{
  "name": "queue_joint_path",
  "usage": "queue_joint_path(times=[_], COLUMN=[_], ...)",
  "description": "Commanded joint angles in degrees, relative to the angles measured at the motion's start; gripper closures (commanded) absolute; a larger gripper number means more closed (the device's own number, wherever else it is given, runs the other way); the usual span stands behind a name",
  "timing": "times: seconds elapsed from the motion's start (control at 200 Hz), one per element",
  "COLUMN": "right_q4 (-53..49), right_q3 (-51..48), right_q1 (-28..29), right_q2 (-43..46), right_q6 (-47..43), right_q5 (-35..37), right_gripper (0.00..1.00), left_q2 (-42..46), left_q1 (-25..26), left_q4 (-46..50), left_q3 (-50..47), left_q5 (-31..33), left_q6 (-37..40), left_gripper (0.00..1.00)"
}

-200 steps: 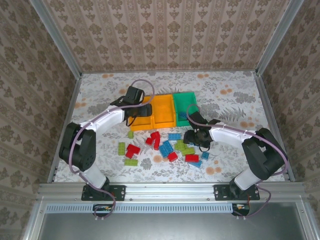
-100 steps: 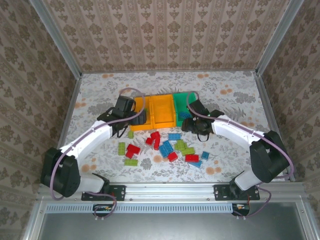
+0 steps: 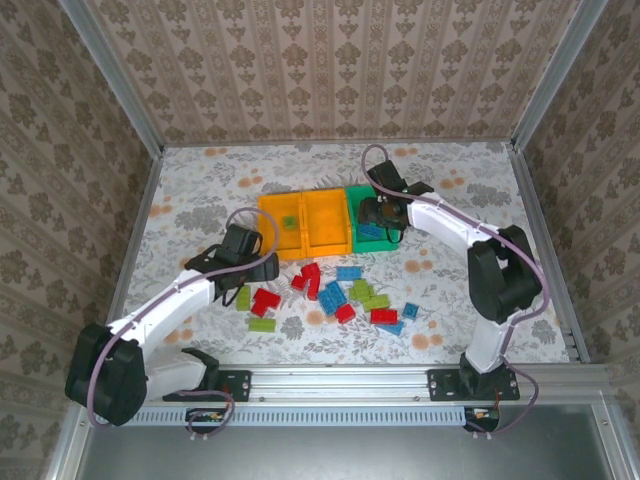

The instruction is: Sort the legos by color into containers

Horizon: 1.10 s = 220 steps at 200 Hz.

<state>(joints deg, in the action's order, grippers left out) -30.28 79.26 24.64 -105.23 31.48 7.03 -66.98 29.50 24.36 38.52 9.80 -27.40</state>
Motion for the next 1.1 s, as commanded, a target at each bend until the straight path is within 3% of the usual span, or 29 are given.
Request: queue_joint_path(times=[0.0,0.07,0.45,0.615,0.955,1.095], right_q4=[-1.88,-1.88,-0.86,-0.80,-2.57,-3.02], right_q3=[3.29,3.86,0.82,-3.31,-10.40,-14.59], right_q1=[-0.03,-0.12,-0.12,-0.11,-0.12,-0.11], right_q2=[-2.60,-3.62,2.83,8.86,17.35,19.85], right_q6=[-1.66,-1.60,-0.46,-0.42,-2.05,-1.93], right_q5=[1.23,0.84,-1.96,-2.01,0.83,1.84], right_gripper=[0.24,0.20,0.10,0.09,0.08,0.08], left_q2=[0.02,-0.96,-10.60,-14.71,-18.37,-14.72], left_q1=[-0.37,-0.40,-0.58,-0.67,-1.11,-0.06], left_q4=[-1.85,-2.33,-5.49,-6.72,-7.68,-5.84], left_q3=[-1.49,-1.53,0.82,2.49,3.71,4.09], left_q5=[-2.12,-2.26,-3.71,-3.89,-4.94,-4.40], left_q6=[0.12,0.81,3.59,4.96,5.46,5.13], left_gripper=[0.11,0.18,0.18,0.23,0.69,0.78])
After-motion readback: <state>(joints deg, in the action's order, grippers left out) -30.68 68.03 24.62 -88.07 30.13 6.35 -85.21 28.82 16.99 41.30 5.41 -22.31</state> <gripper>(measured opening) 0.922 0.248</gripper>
